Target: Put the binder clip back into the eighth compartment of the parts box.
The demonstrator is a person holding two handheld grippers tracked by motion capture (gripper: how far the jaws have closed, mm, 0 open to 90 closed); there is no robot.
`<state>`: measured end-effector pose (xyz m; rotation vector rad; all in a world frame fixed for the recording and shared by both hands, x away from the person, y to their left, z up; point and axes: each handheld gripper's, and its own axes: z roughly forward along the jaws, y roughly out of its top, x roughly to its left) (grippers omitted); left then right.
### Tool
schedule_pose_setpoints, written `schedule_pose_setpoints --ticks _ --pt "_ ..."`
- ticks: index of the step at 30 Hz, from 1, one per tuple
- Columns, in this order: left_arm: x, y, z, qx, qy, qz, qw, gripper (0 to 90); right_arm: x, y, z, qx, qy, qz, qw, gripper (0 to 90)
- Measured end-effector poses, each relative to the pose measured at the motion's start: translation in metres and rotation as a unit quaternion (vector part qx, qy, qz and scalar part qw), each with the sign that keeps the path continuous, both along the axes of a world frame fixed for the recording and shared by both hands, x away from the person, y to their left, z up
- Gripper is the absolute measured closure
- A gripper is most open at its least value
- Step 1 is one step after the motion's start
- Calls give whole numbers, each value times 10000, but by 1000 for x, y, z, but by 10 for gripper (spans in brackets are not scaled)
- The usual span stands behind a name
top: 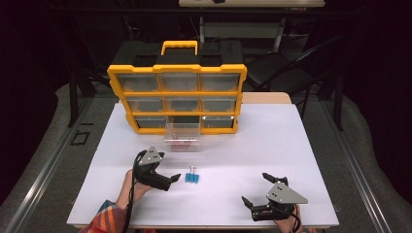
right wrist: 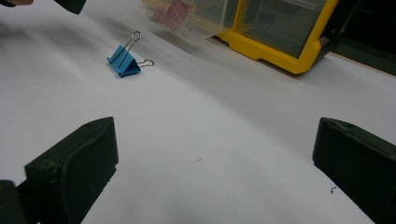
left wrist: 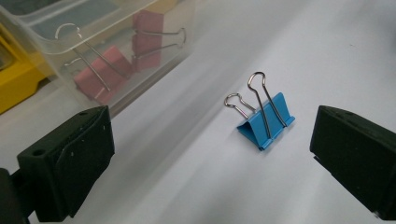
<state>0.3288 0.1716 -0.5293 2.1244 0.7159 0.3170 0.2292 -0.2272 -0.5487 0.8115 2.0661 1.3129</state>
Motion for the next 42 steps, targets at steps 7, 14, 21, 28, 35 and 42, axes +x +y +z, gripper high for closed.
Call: schedule_pose_setpoints --ticks 7,14,21,28,35,42 --pt "-1 -9 -3 28 9 -100 9999 0 1 0 -1 -30 22 27 10000 0" --pt "-1 -17 -6 71 16 -183 9998 0 1 -1 -1 -35 18 30 10000 0" --pt "0 -25 -9 79 17 -260 9996 0 2 0 -1 -50 42 38 10000 0" --pt "2 -34 -11 113 68 -399 9991 1 2 1 -2 -74 54 52 9999 0" --pt "5 -40 -15 188 103 -529 9984 103 2 1 -2 -75 91 69 9999 0" --pt "8 -44 -18 219 167 -620 9977 240 3 1 -3 -96 95 69 9999 0"
